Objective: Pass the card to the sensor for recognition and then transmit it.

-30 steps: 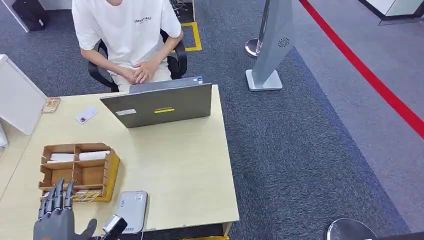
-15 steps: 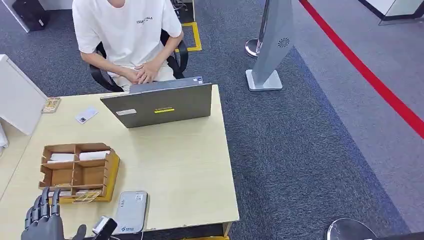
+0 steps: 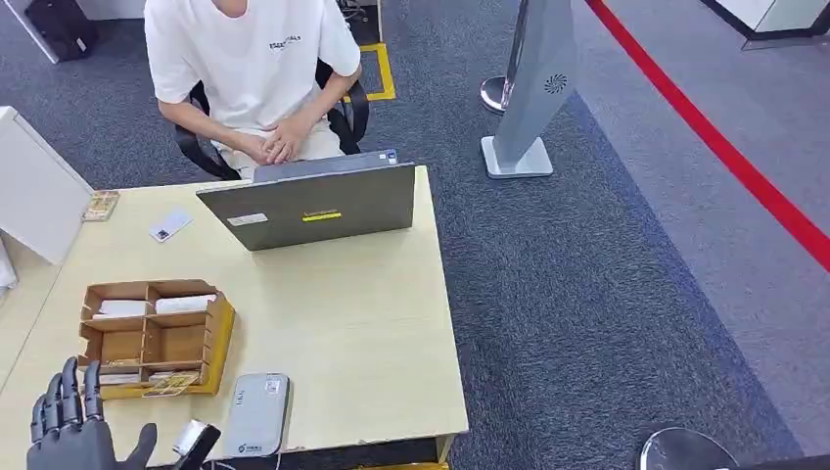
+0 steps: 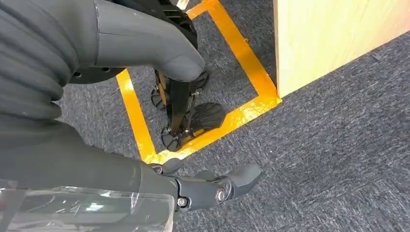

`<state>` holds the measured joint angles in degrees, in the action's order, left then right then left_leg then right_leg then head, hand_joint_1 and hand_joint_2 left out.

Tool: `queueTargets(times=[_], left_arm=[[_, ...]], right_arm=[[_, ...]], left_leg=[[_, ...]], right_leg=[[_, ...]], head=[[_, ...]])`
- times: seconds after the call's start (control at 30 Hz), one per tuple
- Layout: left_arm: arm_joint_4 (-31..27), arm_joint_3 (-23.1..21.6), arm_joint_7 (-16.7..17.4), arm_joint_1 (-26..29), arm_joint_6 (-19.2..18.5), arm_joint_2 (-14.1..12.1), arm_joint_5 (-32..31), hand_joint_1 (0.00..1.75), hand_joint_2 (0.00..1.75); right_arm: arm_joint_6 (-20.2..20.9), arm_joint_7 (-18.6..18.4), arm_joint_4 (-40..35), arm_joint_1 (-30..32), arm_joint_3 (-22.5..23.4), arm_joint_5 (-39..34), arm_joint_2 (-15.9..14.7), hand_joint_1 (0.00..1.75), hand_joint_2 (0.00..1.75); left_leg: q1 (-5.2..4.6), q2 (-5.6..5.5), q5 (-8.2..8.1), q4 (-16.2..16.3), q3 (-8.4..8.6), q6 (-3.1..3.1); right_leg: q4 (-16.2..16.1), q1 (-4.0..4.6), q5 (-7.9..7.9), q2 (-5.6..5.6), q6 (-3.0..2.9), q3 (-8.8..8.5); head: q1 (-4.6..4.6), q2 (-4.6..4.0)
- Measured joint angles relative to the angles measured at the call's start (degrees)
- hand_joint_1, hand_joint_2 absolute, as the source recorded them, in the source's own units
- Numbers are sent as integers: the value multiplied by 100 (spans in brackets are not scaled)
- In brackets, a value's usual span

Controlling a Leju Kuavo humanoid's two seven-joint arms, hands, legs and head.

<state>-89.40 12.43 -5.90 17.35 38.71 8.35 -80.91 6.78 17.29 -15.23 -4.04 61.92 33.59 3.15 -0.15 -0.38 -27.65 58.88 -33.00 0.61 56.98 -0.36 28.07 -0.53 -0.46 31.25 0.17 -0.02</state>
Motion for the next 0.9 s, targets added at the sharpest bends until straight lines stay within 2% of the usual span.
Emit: queueTargets(times=[0.3,0.9], left_arm=[[317,72,-63,-131,-48,105,-4,0,175],[545,-107,127,-330,-218,136,-240,0,175]], right_arm=[[4,2,0,-1,0,55,7,0,175],[17,0,0,-57,0,155,37,0,175]], left_leg=[[0,0,-1,0,-1,0],[-1,1,0,0,1,0]], right_leg=[[0,0,1,-1,0,2],[0,0,0,-3,0,2]], head=[[0,0],[0,0]])
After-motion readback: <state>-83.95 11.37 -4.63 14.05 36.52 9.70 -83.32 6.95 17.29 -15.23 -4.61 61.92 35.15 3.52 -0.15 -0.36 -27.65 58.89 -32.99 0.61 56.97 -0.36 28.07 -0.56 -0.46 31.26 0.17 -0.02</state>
